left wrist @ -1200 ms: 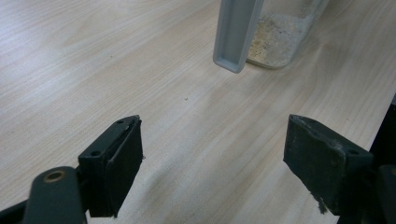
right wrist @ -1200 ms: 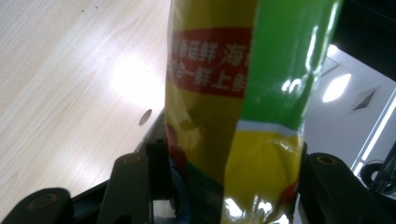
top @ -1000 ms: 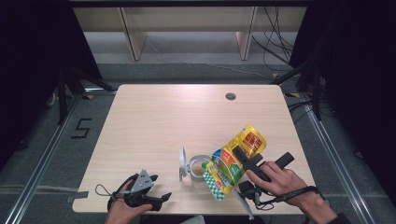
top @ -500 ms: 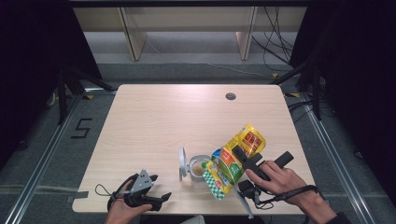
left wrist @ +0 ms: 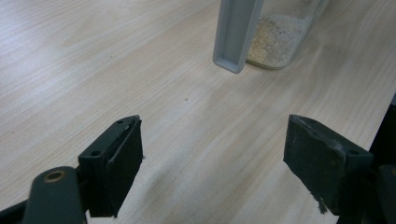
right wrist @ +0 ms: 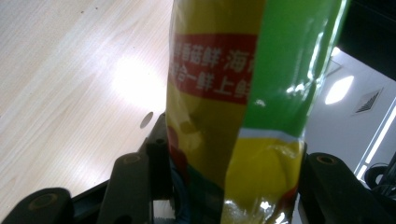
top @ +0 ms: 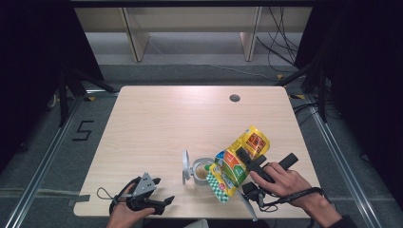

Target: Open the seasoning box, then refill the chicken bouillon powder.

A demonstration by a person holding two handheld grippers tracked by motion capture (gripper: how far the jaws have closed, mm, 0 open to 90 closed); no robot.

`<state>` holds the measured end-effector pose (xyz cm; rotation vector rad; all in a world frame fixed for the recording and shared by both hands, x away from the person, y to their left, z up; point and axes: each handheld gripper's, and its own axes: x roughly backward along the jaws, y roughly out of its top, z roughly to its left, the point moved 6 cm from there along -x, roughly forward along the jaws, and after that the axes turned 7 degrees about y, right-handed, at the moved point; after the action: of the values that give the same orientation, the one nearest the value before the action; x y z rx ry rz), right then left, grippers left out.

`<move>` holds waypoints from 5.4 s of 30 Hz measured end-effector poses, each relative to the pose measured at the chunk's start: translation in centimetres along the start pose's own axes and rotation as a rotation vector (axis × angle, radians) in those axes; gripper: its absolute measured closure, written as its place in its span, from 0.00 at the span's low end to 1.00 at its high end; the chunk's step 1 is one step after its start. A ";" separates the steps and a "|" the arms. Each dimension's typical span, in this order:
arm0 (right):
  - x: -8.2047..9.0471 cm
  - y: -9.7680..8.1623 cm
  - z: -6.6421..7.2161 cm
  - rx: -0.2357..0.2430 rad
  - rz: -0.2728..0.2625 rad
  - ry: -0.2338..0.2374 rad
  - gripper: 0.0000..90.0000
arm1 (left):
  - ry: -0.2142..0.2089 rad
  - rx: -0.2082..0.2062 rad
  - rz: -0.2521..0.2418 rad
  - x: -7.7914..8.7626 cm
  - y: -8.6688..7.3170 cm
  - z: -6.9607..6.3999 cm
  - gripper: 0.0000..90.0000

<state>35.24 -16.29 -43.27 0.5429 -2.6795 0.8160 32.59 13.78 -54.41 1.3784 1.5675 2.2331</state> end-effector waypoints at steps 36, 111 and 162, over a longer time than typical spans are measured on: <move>1.1 -0.5 0.1 -0.020 0.001 -0.029 0.61 | 0.005 0.005 -0.009 -0.1 0.0 0.0 0.21; 1.5 -0.2 0.1 -0.010 -0.016 -0.036 0.61 | 0.003 0.030 0.009 0.0 -0.1 -0.1 0.21; 1.7 0.1 -0.5 0.018 -0.028 -0.047 0.62 | -0.005 0.037 0.001 -0.2 0.2 -0.1 0.21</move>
<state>33.73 -16.44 -42.28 0.6093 -2.7033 0.8305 32.69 13.50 -54.42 1.3930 1.6156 2.2107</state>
